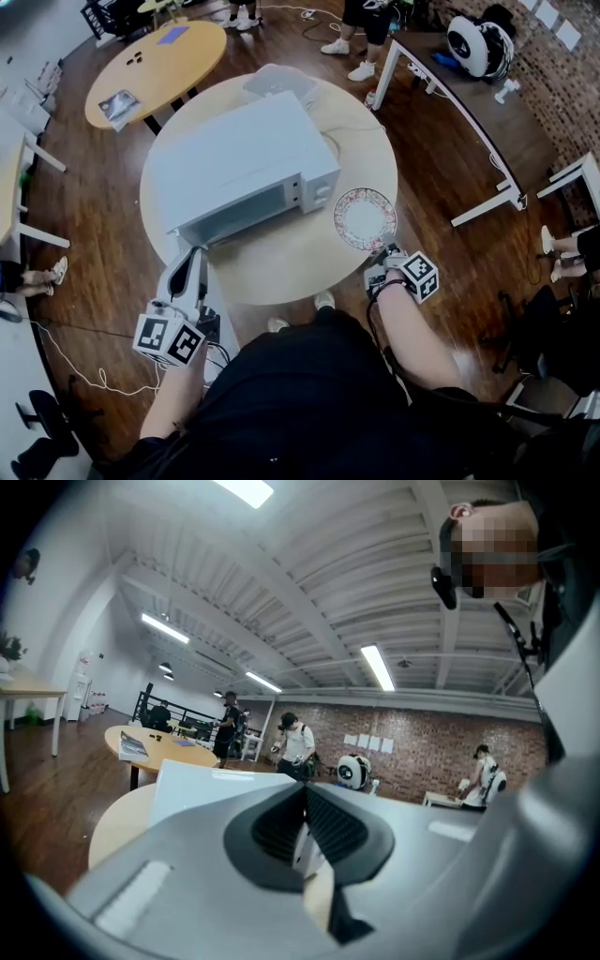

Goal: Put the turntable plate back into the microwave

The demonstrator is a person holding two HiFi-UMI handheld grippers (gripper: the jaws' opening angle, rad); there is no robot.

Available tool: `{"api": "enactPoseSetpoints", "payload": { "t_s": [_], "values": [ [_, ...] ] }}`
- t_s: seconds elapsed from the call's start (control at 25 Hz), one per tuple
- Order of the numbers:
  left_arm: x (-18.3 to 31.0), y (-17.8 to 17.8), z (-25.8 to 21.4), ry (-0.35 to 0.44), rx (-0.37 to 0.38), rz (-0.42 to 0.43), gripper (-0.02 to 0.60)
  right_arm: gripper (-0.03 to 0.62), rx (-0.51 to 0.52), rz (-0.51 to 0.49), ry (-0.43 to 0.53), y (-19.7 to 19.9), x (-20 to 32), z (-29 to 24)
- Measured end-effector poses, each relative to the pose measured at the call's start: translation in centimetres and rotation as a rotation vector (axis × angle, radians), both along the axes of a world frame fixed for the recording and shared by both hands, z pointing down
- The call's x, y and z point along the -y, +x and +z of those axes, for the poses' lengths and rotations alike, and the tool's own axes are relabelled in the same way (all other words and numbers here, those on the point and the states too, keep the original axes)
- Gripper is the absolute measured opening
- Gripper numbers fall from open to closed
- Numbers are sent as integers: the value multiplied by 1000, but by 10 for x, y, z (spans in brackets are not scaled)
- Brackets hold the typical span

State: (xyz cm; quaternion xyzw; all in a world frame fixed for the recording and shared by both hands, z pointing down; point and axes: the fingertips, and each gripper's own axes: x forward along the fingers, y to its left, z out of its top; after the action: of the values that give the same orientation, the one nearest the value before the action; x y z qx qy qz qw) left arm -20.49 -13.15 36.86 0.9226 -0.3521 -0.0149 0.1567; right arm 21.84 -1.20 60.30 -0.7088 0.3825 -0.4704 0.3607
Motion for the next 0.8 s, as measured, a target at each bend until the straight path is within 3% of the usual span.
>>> {"api": "enactPoseSetpoints", "payload": {
  "t_s": [0.8],
  "values": [
    [-4, -20, 2, 5, -29, 21, 3, 17, -26, -68, -18, -40, 12, -2]
  ]
}}
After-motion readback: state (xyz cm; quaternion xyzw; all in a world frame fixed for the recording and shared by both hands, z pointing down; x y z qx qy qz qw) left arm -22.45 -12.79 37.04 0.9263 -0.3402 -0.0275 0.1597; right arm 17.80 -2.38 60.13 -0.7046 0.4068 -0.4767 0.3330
